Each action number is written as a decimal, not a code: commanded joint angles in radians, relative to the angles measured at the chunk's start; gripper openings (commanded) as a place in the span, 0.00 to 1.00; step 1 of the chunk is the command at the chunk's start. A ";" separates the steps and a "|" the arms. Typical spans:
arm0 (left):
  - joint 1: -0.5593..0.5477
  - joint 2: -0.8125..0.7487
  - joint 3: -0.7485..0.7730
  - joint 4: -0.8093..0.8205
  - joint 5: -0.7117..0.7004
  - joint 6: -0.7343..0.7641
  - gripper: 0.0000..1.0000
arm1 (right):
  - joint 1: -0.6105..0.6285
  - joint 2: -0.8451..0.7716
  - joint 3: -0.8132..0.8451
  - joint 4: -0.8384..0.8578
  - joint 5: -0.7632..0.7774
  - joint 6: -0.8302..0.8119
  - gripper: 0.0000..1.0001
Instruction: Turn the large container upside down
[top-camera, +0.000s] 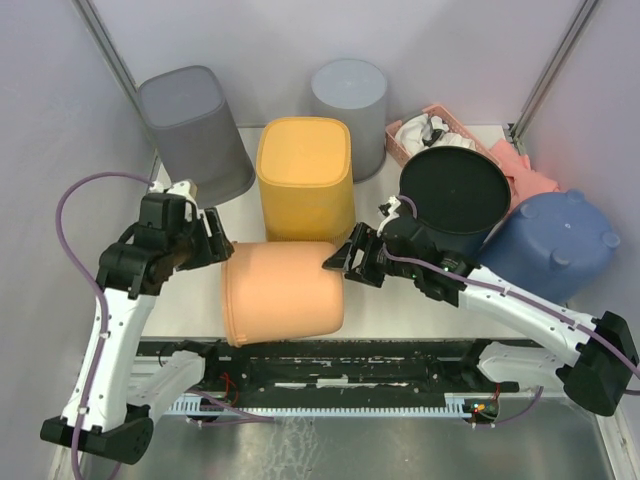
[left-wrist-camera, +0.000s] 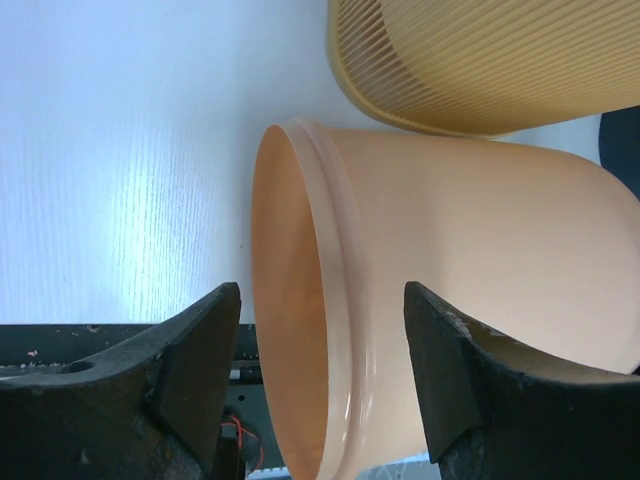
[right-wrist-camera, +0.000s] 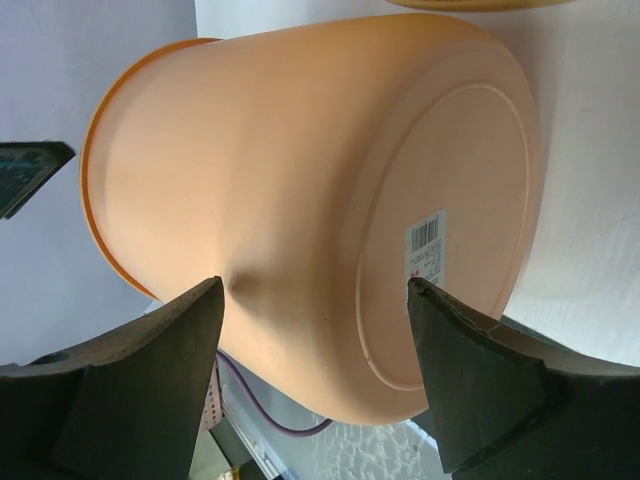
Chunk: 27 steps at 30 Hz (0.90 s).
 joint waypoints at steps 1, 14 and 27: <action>-0.013 -0.038 0.086 -0.101 -0.026 0.002 0.70 | 0.002 0.024 0.071 -0.005 0.010 -0.047 0.83; -0.037 -0.034 -0.069 -0.022 0.133 0.027 0.53 | 0.002 0.043 0.102 -0.012 -0.003 -0.092 0.86; -0.037 -0.024 -0.173 0.005 0.084 0.037 0.03 | 0.007 0.105 0.068 0.351 -0.272 -0.040 0.67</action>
